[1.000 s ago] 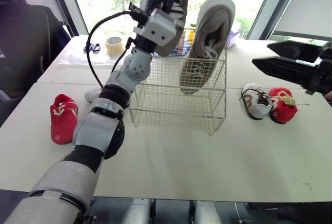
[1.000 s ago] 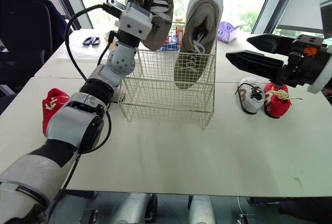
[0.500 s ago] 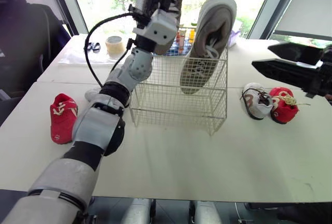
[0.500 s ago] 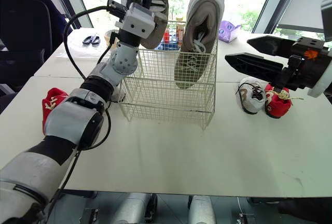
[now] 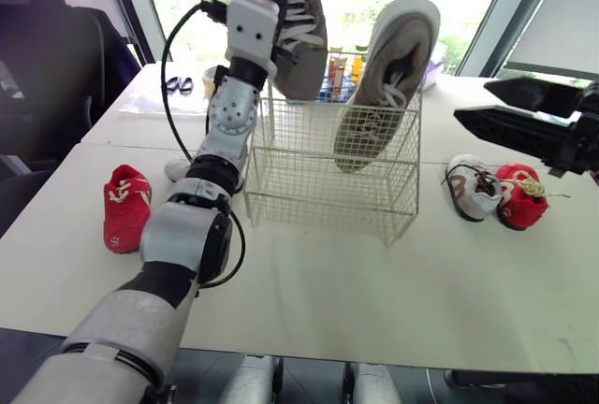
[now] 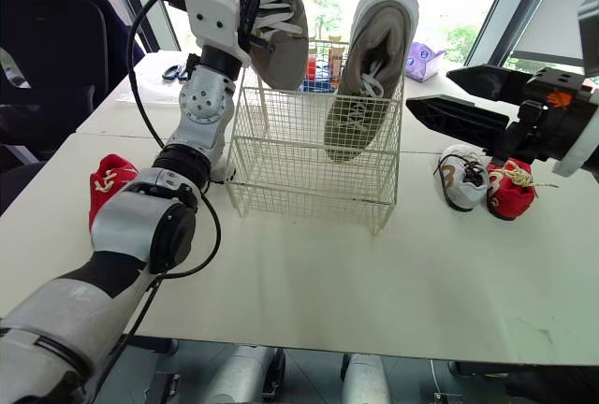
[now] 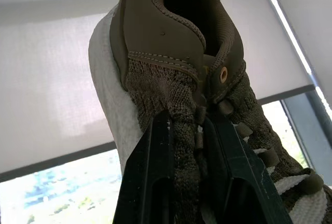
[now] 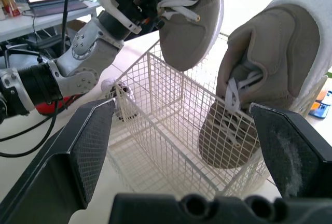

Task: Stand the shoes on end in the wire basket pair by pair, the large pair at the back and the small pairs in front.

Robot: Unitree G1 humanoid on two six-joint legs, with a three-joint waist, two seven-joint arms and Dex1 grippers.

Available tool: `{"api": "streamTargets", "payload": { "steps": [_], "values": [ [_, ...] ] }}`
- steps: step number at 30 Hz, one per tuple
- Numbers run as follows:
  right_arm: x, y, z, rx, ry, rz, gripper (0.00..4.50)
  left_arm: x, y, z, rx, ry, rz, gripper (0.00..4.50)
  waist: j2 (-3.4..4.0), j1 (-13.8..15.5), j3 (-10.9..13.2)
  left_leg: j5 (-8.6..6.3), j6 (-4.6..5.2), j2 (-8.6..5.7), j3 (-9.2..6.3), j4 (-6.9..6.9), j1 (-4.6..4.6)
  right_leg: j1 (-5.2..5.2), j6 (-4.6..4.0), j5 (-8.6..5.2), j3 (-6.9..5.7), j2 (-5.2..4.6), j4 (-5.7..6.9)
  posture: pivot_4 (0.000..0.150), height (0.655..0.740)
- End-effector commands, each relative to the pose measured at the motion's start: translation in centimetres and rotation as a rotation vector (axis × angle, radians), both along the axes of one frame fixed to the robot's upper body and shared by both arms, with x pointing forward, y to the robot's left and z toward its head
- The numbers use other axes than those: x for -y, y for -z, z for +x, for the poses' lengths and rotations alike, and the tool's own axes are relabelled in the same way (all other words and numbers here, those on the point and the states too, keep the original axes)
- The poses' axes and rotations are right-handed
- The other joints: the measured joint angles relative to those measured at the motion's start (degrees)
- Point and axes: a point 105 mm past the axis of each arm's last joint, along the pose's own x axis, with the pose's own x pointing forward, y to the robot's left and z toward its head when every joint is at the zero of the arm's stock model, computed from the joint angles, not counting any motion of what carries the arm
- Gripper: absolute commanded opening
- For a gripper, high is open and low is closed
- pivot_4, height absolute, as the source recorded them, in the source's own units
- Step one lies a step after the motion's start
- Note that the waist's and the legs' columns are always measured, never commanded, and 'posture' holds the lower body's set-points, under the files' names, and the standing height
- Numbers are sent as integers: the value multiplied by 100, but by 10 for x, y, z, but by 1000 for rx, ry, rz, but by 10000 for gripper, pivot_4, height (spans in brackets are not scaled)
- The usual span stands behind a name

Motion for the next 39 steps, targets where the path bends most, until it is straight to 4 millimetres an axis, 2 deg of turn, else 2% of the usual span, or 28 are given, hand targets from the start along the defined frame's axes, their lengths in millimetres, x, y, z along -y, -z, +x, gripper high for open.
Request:
{"api": "streamTargets", "payload": {
  "steps": [1, 11, 14, 17, 22, 26, 32, 36, 39],
  "values": [
    [-1, -7, -1, 60, -14, 29, 45000, 17, 36, 6, -134, 116, 121, 2536, 0, 6, 0, 0, 0, 0, 0, 0, 2, 2, 0, 0, 0, 0, -1, 1500, 6563],
    [-4, 3, 7, 72, -22, 63, 45000, 13, 69, 13, -293, 207, 231, 2536, 1, -9, -1, -1, 2, 0, -1, -1, 8, 7, 0, 0, -1, 5, 0, 1500, 6563],
    [-4, 3, 8, 77, -22, 68, 45000, 17, 78, 8, -338, 299, 267, 2536, 1, -13, -1, -1, 3, 1, -3, -2, 17, 15, 0, 0, -1, 5, 0, 1500, 6563],
    [-3, 5, 8, 81, -24, 74, 45000, 16, 78, 1, -338, 373, 319, 2536, 1, -32, -1, -1, 3, 1, -5, -2, 18, 18, -1, -1, -3, 5, -2, 1500, 6563],
    [-5, 7, 11, 90, -44, 84, 45000, -8, 69, -1, -367, 355, 308, 26255, 2, -96, -1, -1, 4, 2, -7, -4, 18, 14, -1, -1, -5, 7, 1, 1500, 6563],
    [-4, 11, 14, 88, -52, 91, 45000, -31, 74, -10, -432, 322, 302, 26255, 3, -113, -1, -1, 4, 6, -9, -8, 16, 7, -1, -1, -3, 13, 2, 1500, 6563],
    [-4, 18, 22, 78, -69, 112, 45000, -42, 80, -39, -512, 328, 320, 26255, 5, -189, 0, -1, 3, 6, -8, -15, 15, -6, -4, -2, 5, 15, 3, 1500, 6563],
    [-10, 28, 30, 51, -98, 118, 45000, -56, 65, -66, -612, 391, 231, 26255, 6, -245, 4, -1, 3, 6, -10, -15, 9, -10, -4, -2, 7, 15, 1, 1500, 6563],
    [-5, 29, 38, 50, -64, 137, 45000, -65, 57, -89, -684, 496, 166, 35044, 8, -251, 6, -1, 3, 6, -11, -23, 6, -19, -4, -3, 8, 17, 2, 1500, 6563]
  ]
}}
